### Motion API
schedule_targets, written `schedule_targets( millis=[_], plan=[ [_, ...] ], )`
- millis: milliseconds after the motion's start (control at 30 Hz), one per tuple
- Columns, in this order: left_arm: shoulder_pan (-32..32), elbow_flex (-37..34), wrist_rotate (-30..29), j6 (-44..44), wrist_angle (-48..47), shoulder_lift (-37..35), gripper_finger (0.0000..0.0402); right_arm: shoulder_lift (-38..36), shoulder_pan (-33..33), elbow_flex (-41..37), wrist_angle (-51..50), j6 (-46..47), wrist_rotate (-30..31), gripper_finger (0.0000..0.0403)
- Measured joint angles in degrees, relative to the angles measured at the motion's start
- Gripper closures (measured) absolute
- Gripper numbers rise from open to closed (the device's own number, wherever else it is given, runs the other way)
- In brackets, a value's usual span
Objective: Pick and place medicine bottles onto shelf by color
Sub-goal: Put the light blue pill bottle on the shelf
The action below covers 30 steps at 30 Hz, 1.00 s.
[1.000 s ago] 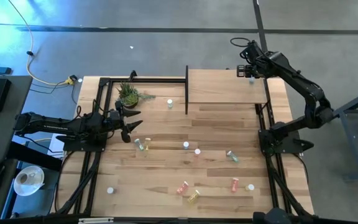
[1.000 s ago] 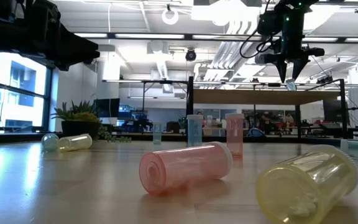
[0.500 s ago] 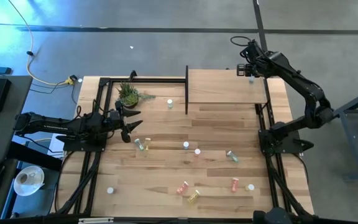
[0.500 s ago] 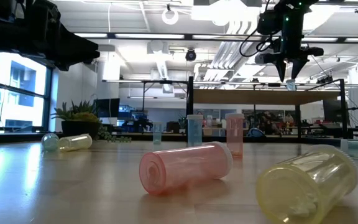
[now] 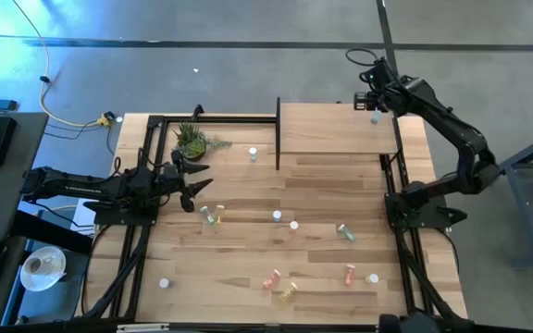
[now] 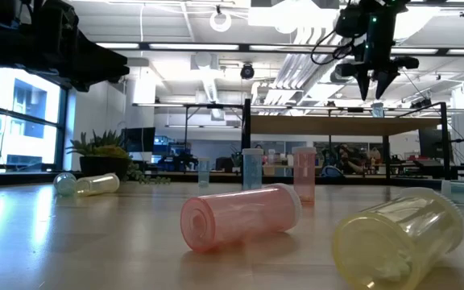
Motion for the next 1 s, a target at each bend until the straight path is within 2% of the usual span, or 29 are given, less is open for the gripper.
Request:
schedule_targets(
  millis=[267,433,833,1000],
  plan=[
    [0.0,0.0,0.0,0.0,0.0,0.0,0.0202,-5.0,1.8,0.0,1.4,-4.3,-1.0,0.0249],
    [0.0,0.0,0.0,0.0,-0.5,0.0,0.0202,-9.0,5.7,0.0,0.6,-5.6,-2.6,0.0249],
    [0.0,0.0,0.0,0.0,-0.8,0.0,0.0202,-14.8,21.7,0.0,-2.1,-3.8,-4.0,0.0249],
    [0.0,0.0,0.0,0.0,-0.8,0.0,0.0202,-15.0,30.1,-3.3,-2.5,-0.5,-3.9,0.0249]
  ],
)
